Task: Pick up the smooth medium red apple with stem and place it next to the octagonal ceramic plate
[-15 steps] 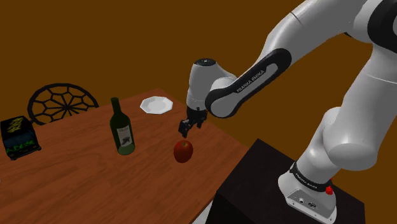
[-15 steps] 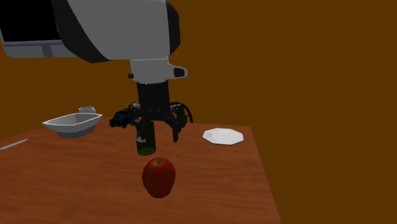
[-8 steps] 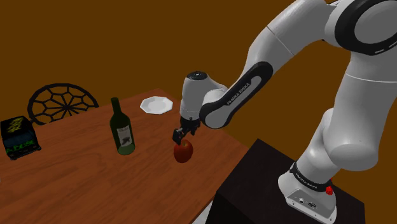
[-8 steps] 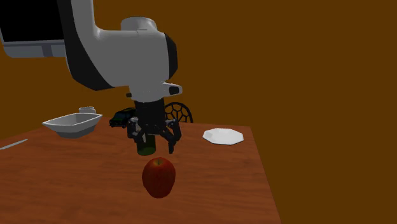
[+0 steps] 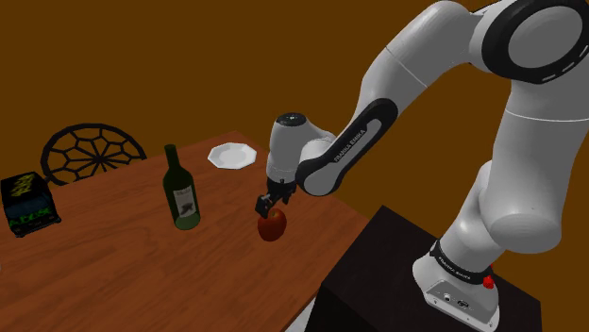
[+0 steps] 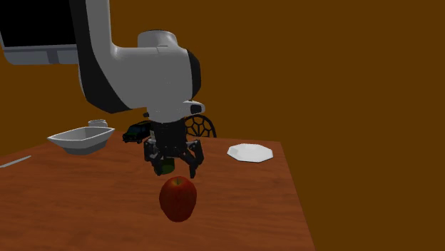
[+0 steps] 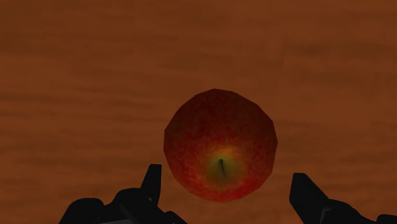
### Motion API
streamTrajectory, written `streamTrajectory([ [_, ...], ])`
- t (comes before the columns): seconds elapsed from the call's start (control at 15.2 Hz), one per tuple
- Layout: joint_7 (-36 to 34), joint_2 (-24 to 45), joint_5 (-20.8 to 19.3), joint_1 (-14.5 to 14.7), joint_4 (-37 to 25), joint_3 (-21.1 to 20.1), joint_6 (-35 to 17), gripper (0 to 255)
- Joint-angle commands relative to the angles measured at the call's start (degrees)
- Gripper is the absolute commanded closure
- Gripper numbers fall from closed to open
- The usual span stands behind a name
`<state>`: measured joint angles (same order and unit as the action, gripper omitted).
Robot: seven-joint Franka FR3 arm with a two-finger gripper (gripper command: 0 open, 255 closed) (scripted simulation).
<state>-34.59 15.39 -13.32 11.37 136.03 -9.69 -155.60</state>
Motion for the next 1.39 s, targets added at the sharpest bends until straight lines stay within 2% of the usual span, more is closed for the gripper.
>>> streamTrajectory([
  [0.0,0.0,0.0,0.0,0.0,0.0,0.0,0.0,0],
  [0.07,0.0,0.0,0.0,0.0,0.0,0.0,0.0,0],
  [0.13,0.0,0.0,0.0,0.0,0.0,0.0,0.0,255],
  [0.73,0.0,0.0,0.0,0.0,0.0,0.0,0.0,255],
  [1.32,3.1,-6.4,4.0,-1.1,-0.1,-1.8,6.3,255],
])
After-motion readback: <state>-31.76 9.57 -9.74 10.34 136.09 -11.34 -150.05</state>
